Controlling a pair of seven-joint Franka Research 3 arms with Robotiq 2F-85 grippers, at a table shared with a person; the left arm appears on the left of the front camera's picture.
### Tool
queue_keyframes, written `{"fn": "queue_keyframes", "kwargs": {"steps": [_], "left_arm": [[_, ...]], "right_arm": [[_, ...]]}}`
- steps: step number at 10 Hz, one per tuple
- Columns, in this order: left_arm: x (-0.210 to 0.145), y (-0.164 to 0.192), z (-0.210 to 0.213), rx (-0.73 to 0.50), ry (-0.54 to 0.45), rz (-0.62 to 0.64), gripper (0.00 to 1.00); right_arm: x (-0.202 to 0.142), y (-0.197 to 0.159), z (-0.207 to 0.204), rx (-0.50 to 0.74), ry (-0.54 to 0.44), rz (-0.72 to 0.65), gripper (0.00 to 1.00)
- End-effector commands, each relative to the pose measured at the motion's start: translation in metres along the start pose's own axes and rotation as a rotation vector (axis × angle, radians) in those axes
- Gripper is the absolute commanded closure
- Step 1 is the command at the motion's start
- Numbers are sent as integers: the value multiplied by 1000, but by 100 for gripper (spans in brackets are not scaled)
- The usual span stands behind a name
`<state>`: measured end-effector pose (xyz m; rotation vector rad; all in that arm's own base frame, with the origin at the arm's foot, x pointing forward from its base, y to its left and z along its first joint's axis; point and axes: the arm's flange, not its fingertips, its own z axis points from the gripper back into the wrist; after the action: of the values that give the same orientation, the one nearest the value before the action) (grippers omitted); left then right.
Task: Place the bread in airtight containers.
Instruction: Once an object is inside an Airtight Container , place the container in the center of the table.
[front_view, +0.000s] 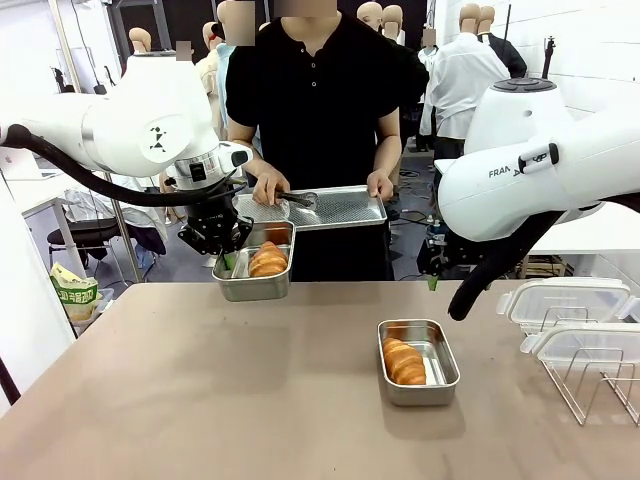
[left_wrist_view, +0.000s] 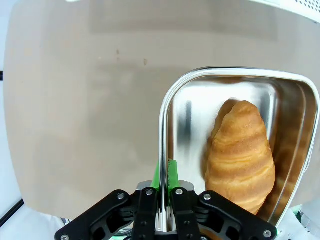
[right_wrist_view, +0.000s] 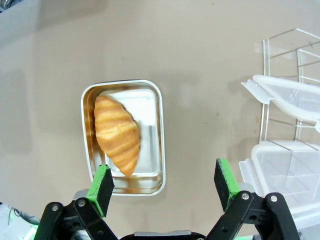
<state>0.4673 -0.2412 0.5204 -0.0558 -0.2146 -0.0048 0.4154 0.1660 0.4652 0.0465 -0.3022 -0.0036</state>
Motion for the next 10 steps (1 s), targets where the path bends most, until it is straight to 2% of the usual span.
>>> {"fn": "queue_keyframes", "kwargs": {"steps": [1,10], "left_arm": [[1,1,4,-2,-7,2,100],[0,0,0,0,0,0,100]], "right_arm": [[-2,0,-2,-1,5,-1,0],[-2,0,-2,-1,5,-1,0]]}}
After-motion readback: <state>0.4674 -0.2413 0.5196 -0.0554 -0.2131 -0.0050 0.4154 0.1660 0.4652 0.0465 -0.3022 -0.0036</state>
